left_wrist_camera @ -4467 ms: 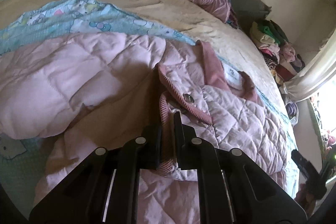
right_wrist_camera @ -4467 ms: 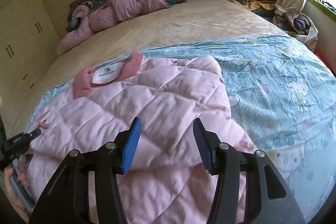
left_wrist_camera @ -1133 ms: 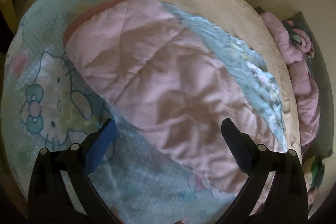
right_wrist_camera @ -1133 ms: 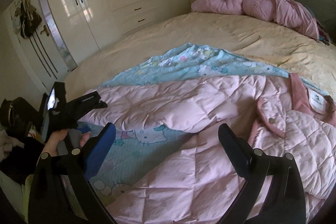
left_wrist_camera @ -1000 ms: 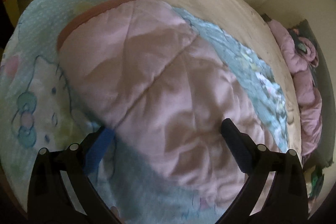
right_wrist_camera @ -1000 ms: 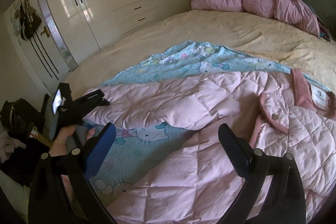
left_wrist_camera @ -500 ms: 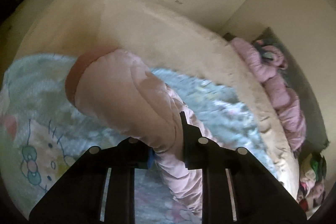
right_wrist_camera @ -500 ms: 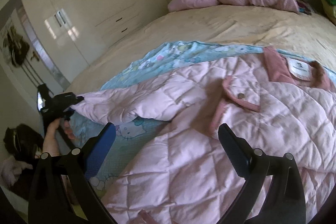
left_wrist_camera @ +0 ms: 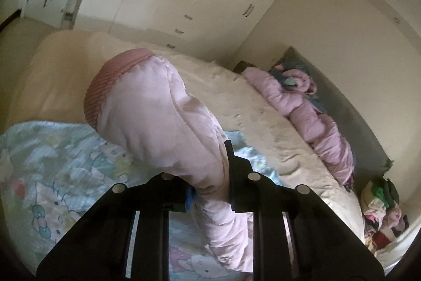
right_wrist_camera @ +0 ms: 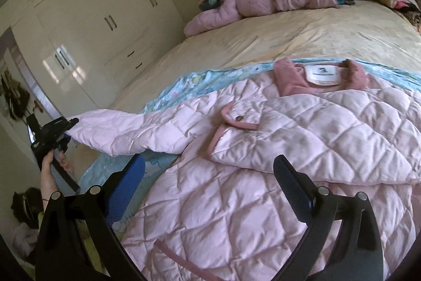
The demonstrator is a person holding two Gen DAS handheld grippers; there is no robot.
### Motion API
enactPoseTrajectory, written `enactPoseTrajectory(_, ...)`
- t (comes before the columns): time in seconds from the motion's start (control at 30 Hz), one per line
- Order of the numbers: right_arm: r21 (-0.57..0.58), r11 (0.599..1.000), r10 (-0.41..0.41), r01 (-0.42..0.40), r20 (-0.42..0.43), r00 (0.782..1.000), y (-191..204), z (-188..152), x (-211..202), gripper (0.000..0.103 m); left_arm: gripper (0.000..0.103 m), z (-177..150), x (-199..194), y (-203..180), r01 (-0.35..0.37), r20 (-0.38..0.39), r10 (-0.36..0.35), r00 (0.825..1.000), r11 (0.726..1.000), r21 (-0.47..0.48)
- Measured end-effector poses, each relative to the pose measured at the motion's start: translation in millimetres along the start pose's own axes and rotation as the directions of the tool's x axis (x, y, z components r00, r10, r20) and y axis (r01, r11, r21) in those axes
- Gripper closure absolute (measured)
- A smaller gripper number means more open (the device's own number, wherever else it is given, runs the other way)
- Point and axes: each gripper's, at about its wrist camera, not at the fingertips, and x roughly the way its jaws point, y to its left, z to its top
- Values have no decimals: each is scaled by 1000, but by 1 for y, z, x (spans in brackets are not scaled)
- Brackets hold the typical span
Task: Fold large clothes
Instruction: 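Grasp the sleeve cuff with the left tool and lift it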
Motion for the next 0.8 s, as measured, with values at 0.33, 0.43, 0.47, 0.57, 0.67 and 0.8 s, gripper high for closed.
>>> enactPoseTrajectory(0.33, 70, 997, -15, 13, 35, 999, -24, -20, -32, 6, 91, -2, -47, -64, 181, 70, -188, 980, 979, 90)
enactPoseTrajectory(0.43, 102, 994, -31, 28, 34, 999, -36, -27, -38, 6, 91, -7, -62, -82, 229, 79, -240, 967, 965, 131)
enactPoseTrajectory(0.47, 114, 993, -36, 31, 36, 999, -41, -28, -40, 6, 91, -10, -65, -86, 250, 76, -261, 962, 959, 136)
enactPoseTrajectory(0.57, 144, 989, -43, 37, 44, 998, -51, -32, -47, 6, 91, -16, -73, -107, 316, 64, -331, 942, 933, 170)
enactPoseTrajectory(0.67, 156, 987, -58, 49, 56, 997, -60, -33, -53, 6, 91, -22, -79, -122, 374, 45, -388, 920, 908, 190)
enactPoseTrajectory(0.8, 168, 983, -81, 69, 64, 995, -72, -35, -61, 6, 91, -37, -86, -144, 420, 18, -435, 900, 878, 231)
